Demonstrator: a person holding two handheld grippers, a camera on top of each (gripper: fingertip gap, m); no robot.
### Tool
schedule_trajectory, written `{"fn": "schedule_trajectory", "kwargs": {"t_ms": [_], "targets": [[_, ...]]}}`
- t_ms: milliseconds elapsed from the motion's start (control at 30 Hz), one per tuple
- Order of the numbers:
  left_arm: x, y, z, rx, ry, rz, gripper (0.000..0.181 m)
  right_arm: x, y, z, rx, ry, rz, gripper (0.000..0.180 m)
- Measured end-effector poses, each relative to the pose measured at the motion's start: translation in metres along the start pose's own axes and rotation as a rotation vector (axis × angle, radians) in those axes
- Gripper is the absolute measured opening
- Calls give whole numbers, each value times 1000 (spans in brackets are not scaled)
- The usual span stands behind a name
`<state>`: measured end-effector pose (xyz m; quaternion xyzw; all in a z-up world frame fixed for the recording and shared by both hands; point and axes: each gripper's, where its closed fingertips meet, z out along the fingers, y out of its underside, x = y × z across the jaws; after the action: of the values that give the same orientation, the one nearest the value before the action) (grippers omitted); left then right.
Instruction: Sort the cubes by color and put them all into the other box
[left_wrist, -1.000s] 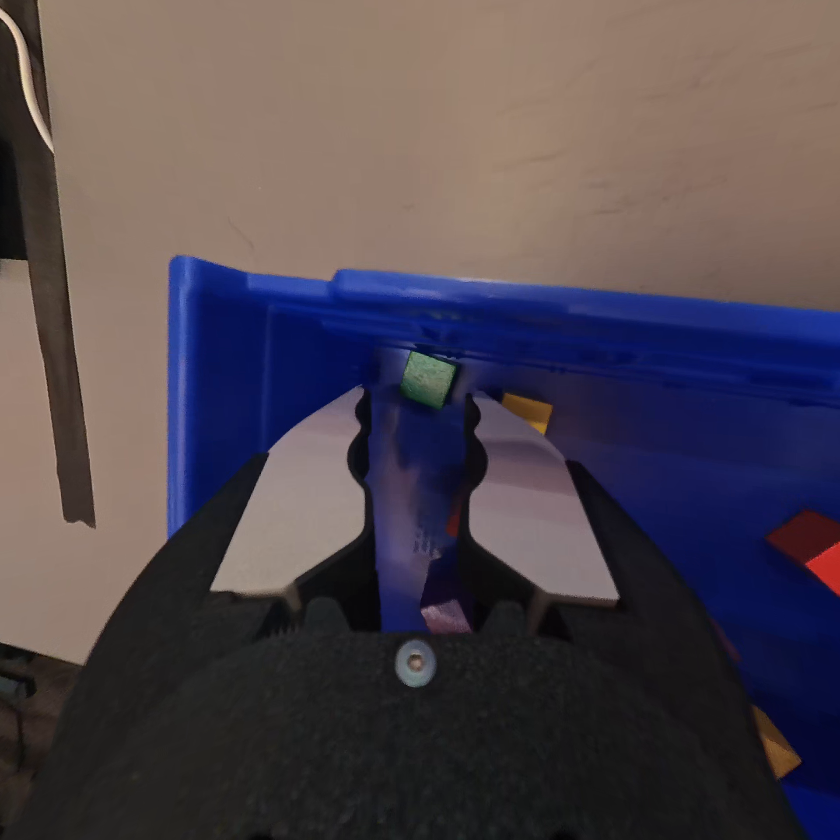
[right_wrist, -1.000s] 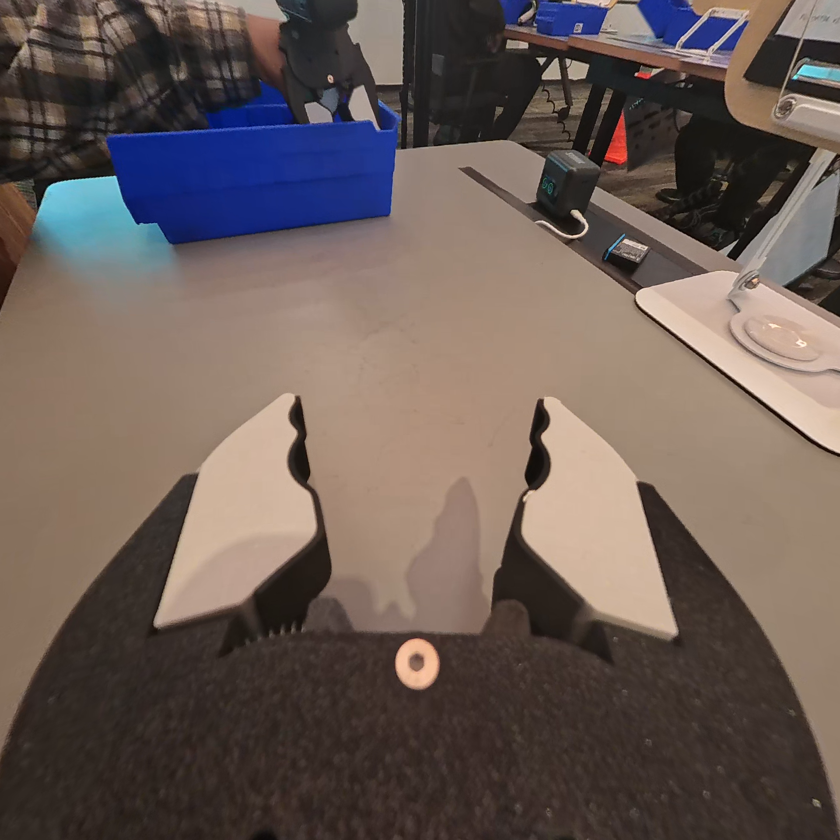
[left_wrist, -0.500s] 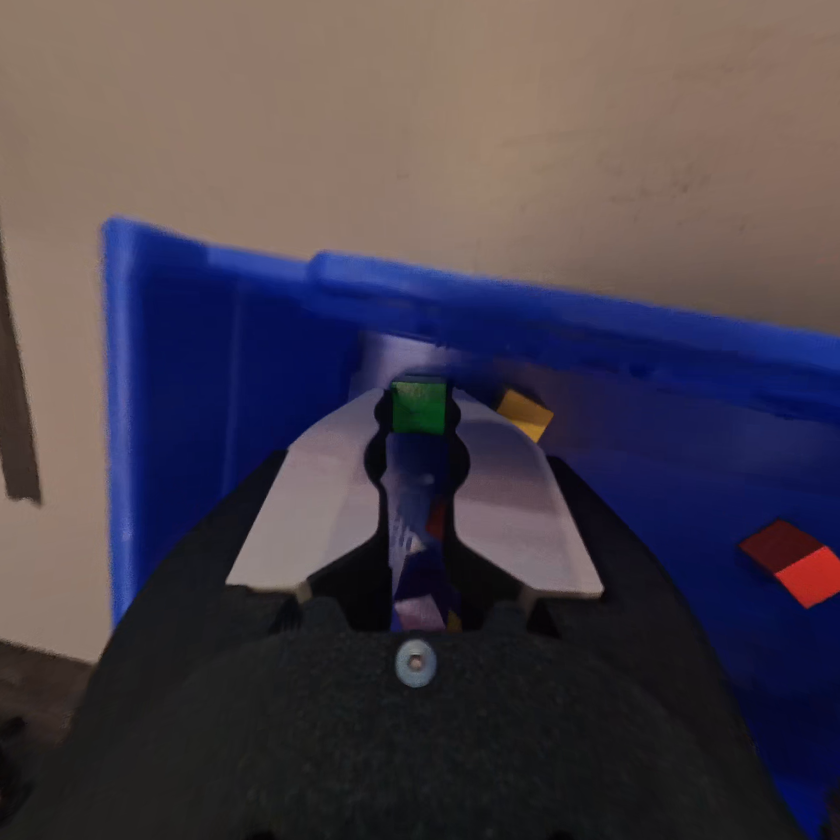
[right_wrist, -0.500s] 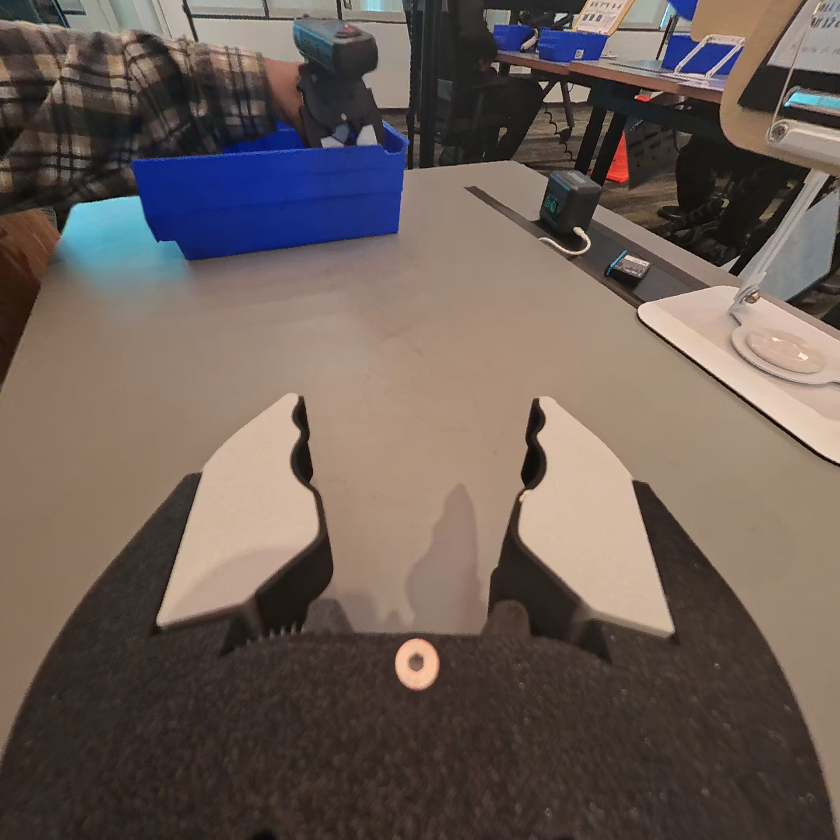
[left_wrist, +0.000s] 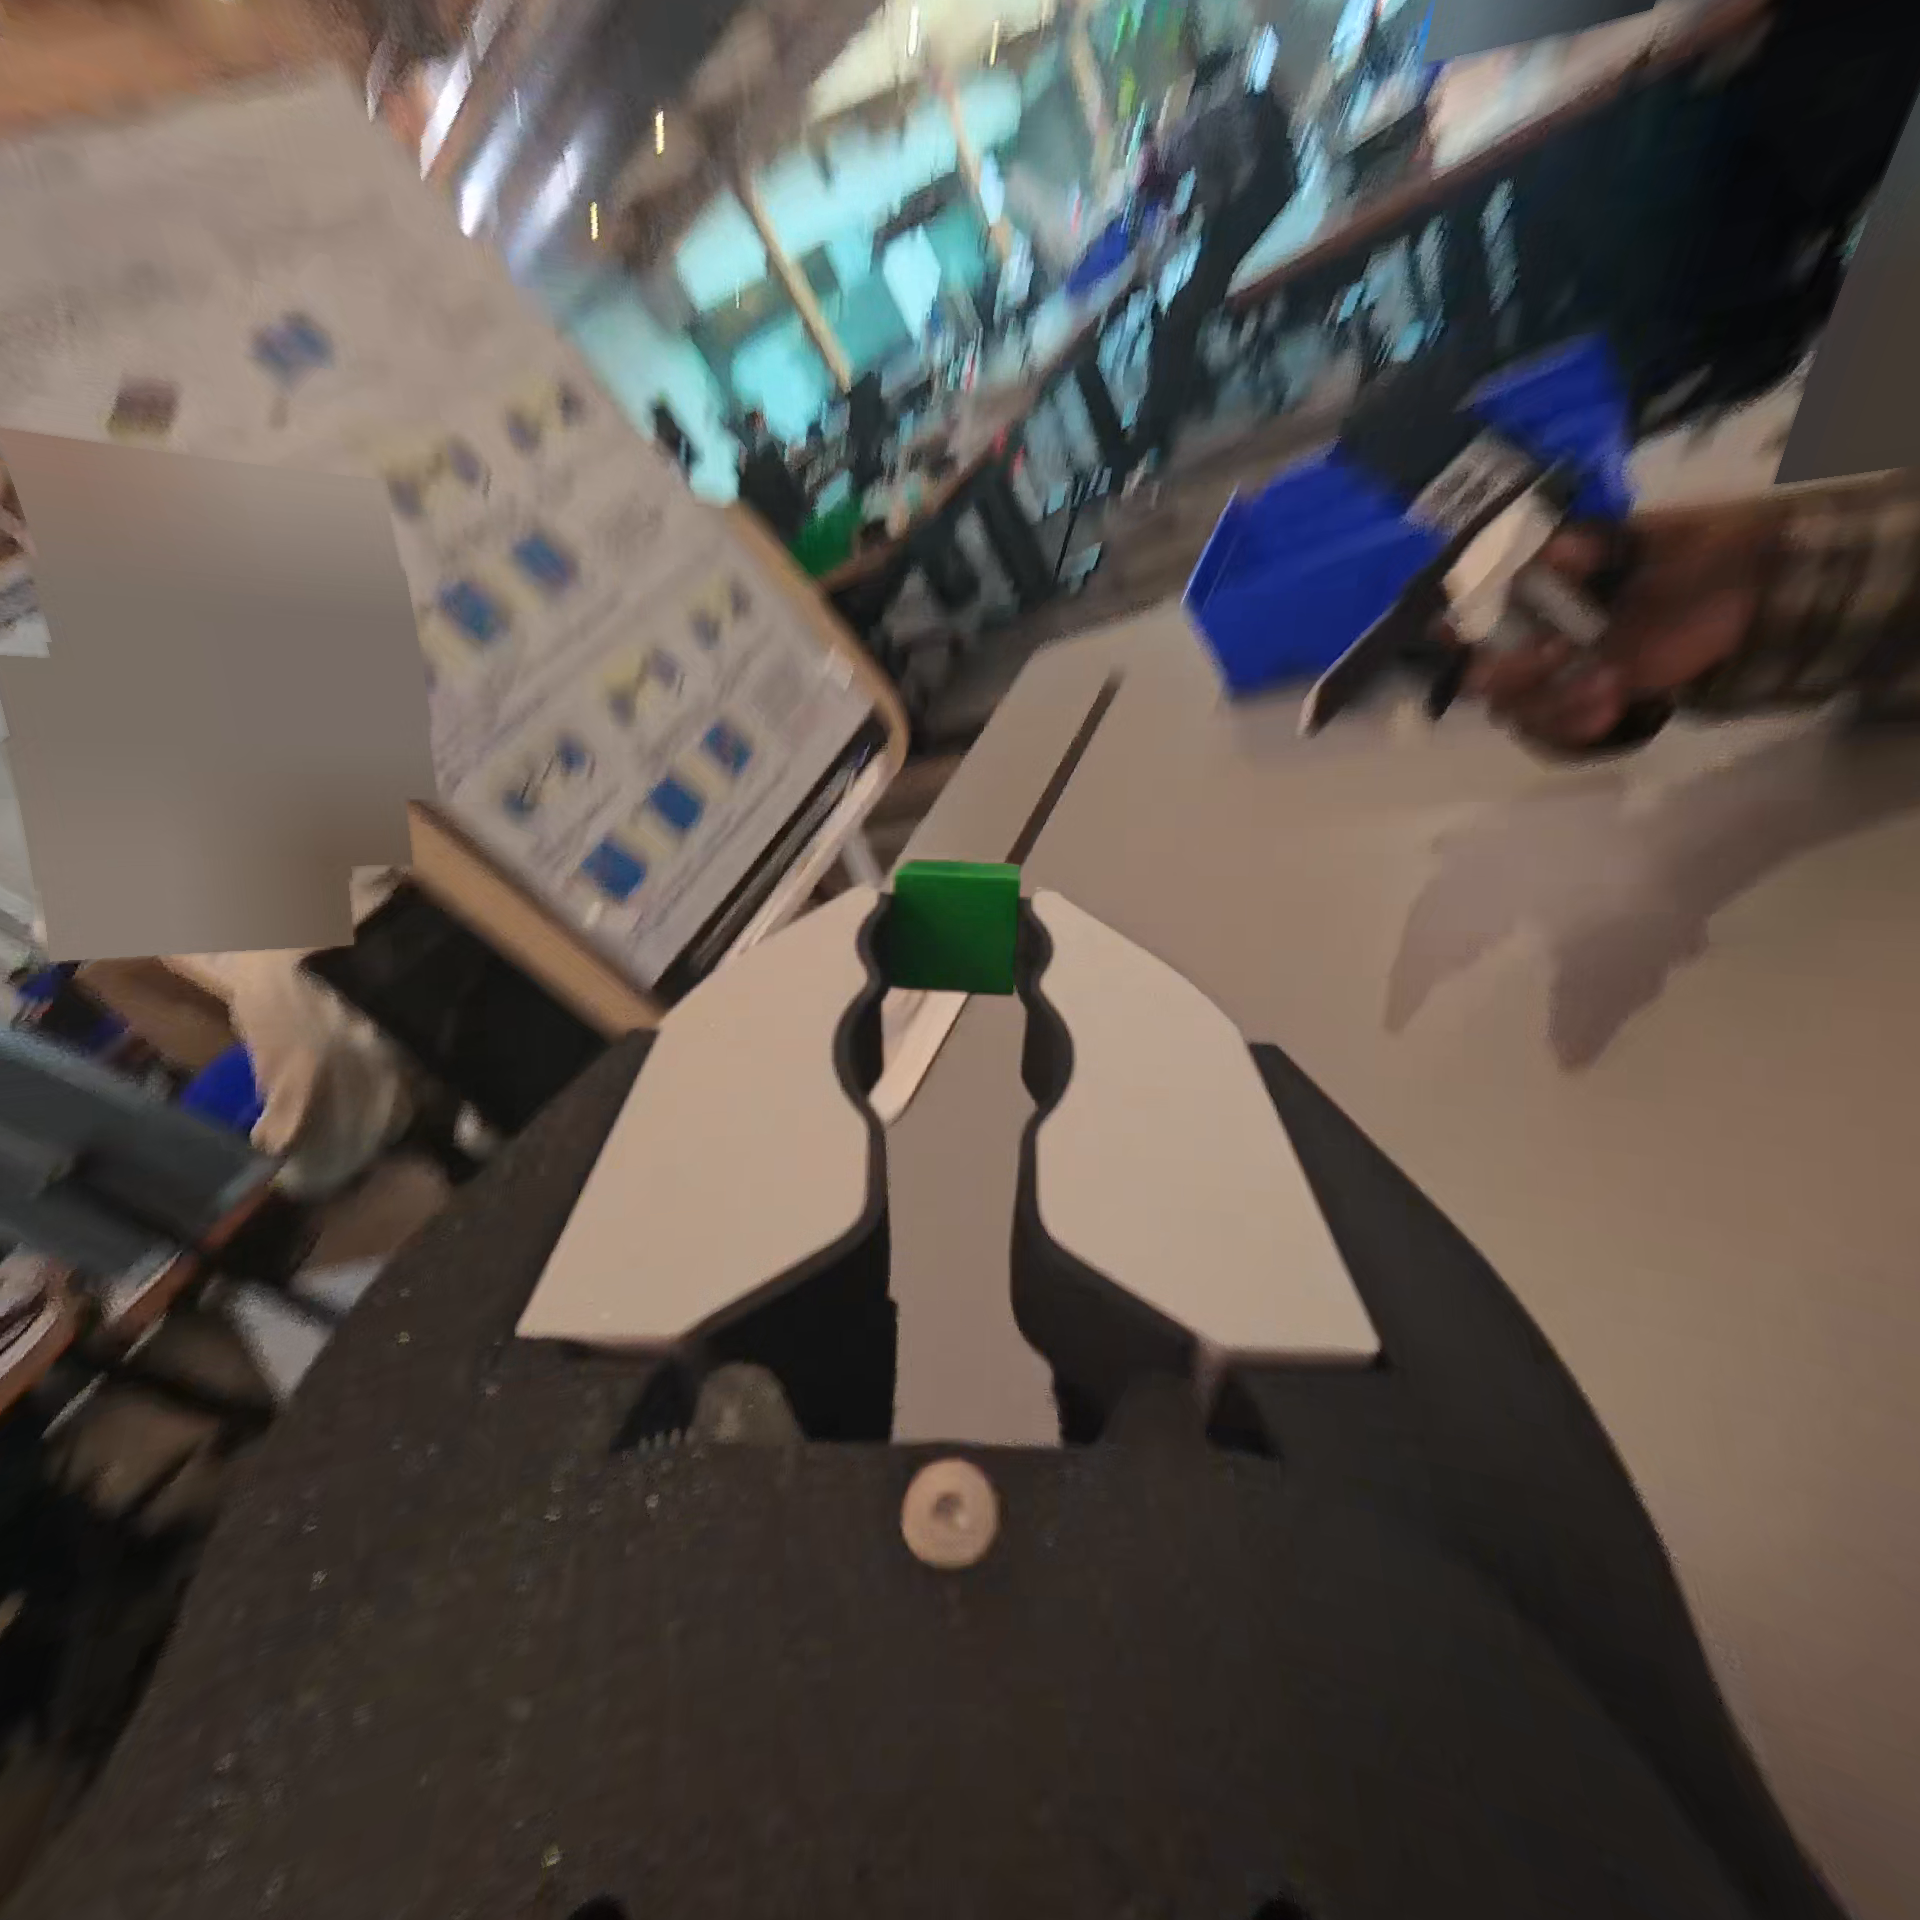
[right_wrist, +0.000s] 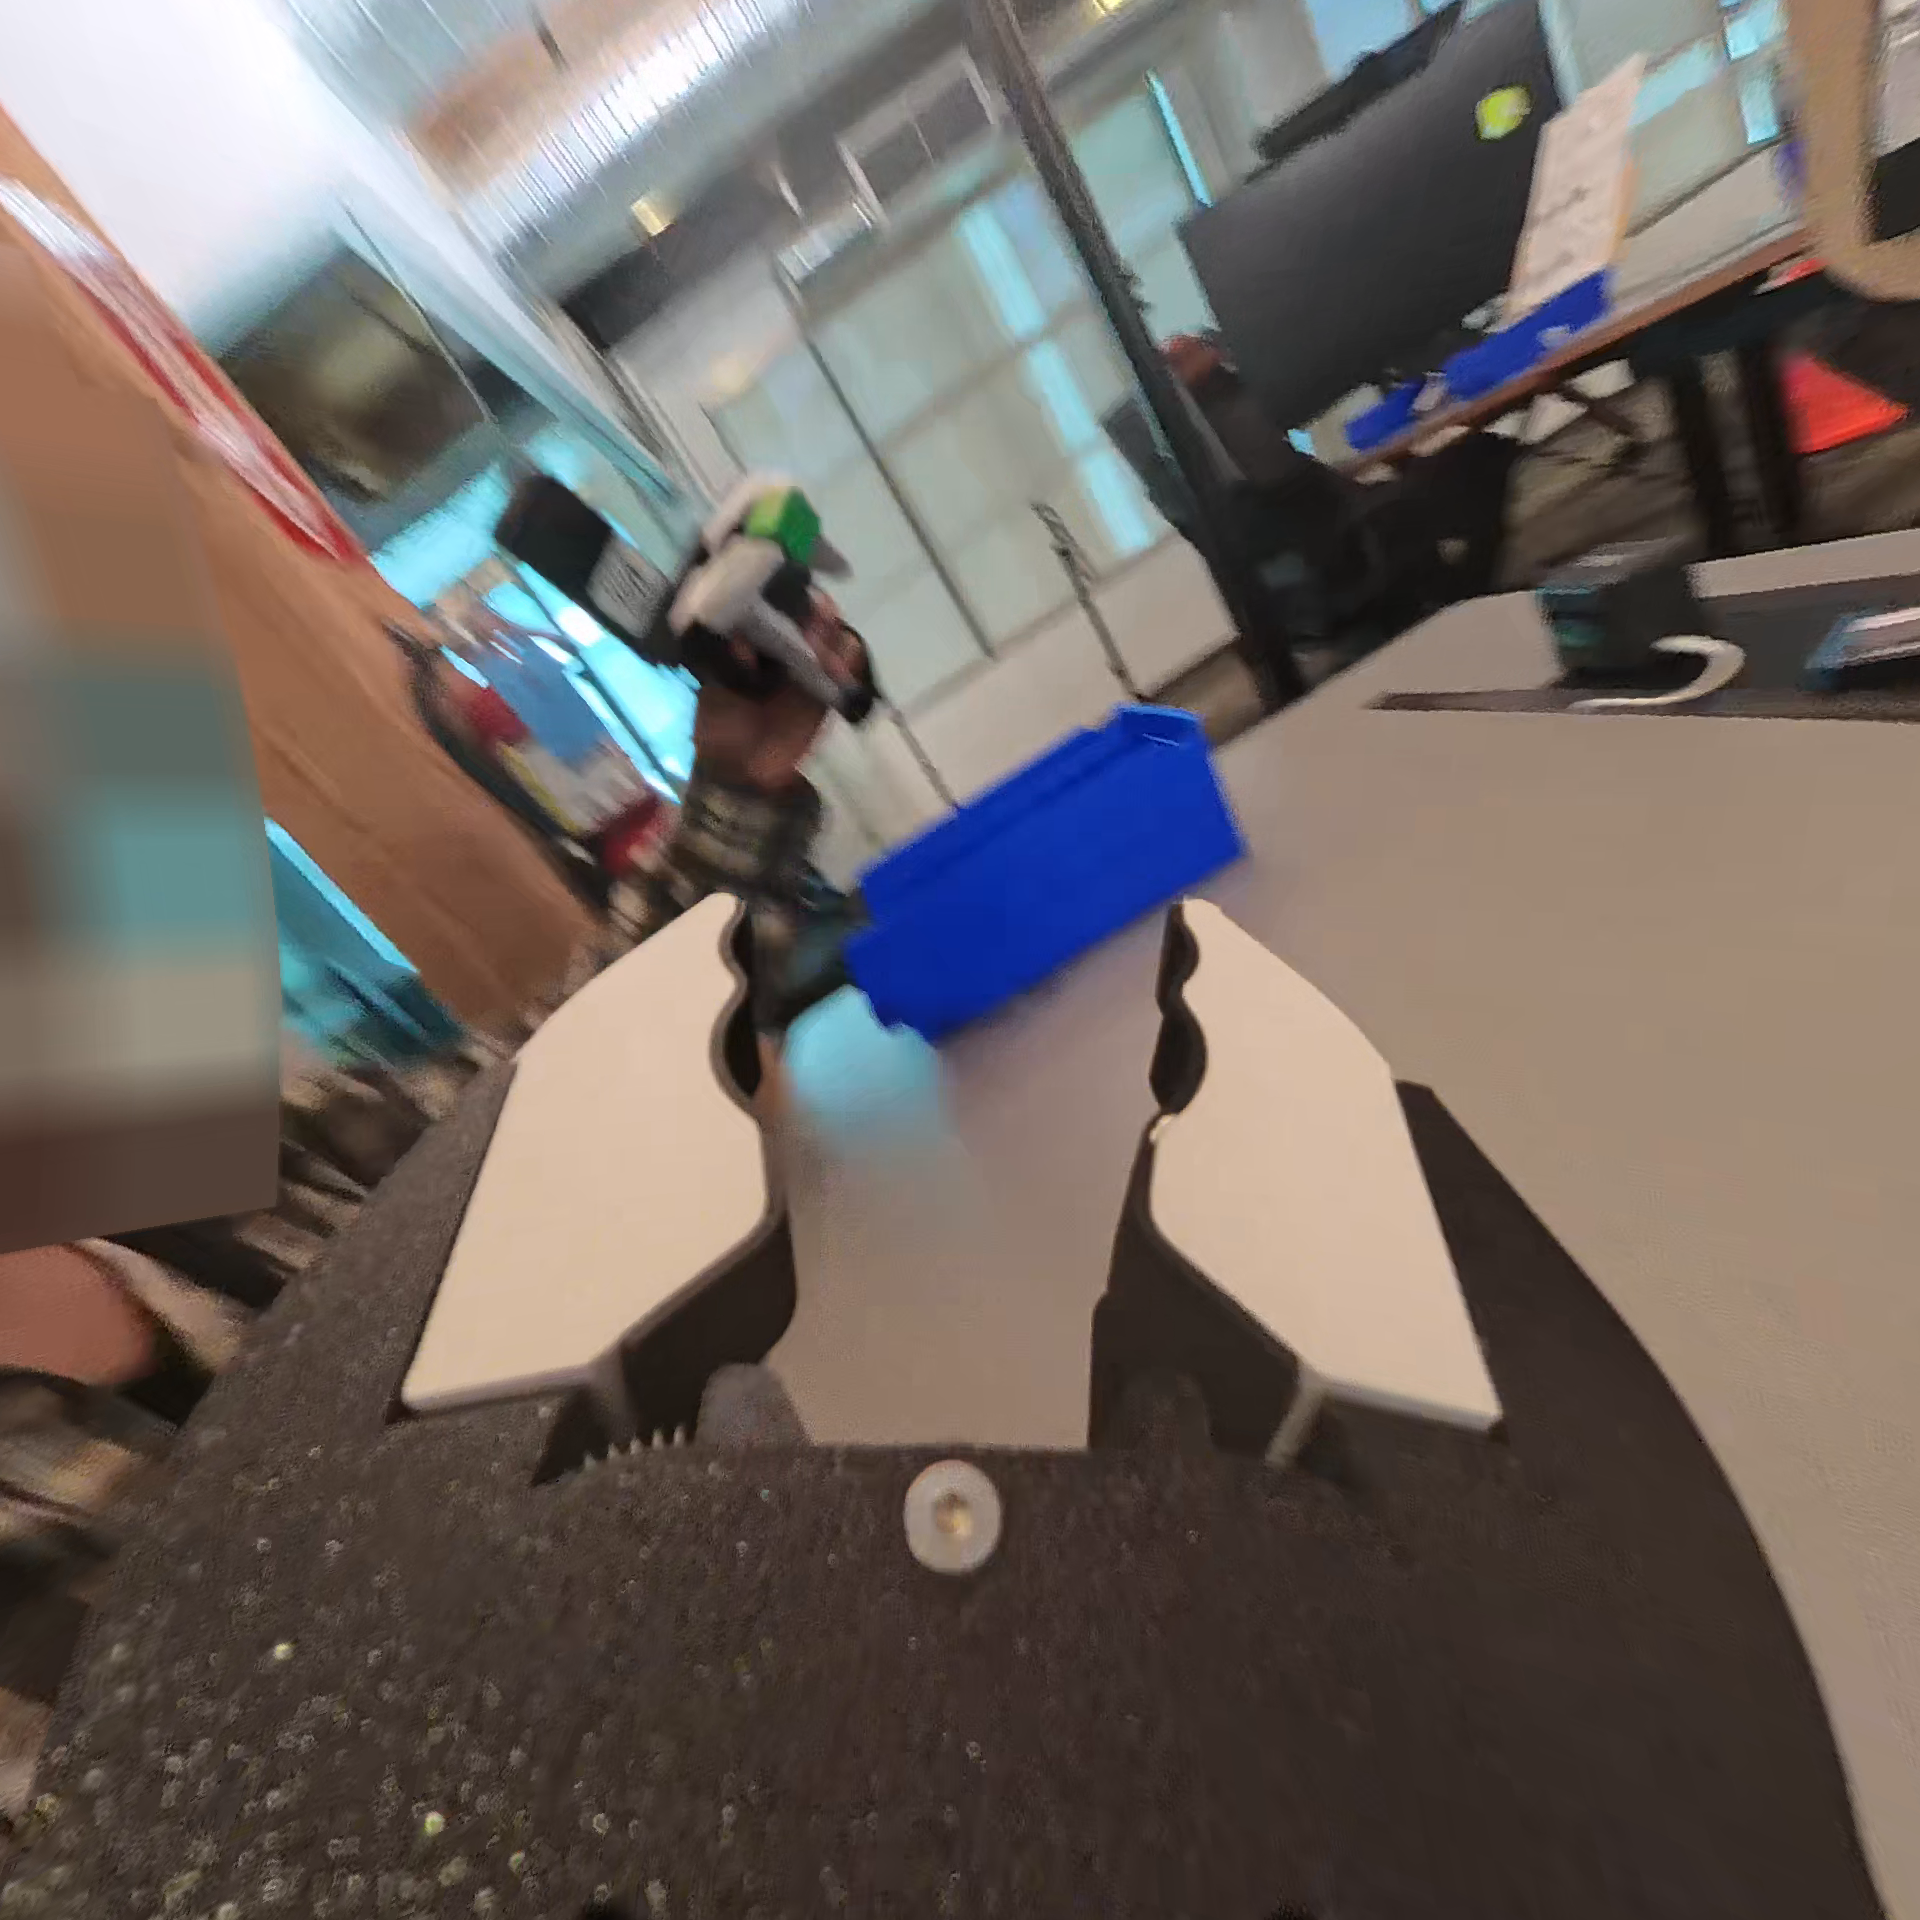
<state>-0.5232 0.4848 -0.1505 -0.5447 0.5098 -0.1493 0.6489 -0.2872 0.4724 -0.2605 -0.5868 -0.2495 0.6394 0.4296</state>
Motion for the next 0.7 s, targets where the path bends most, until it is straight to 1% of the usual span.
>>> {"fn": "schedule_trajectory", "kwargs": {"t_ms": [33,100,167,267,367,467,700], "targets": [[18,-19,14,82,17,-9,22,-10,-8,2,34,-69,77,72],[53,-42,42,219,58,-30,22,-25,-21,5,74,-178,229,68],[82,-48,69,331,86,-48,22,-32,-25,9,72,-239,372,64],[116,-40,106,456,141,-116,22,-35,-20,16,38,-287,535,61],[142,-23,137,490,194,-180,22,-37,-7,20,-6,-312,638,58],[159,-11,154,480,238,-184,22,-34,6,25,-61,-300,684,55],[176,3,160,417,274,-129,22,-31,25,39,-178,-287,699,39]]}}
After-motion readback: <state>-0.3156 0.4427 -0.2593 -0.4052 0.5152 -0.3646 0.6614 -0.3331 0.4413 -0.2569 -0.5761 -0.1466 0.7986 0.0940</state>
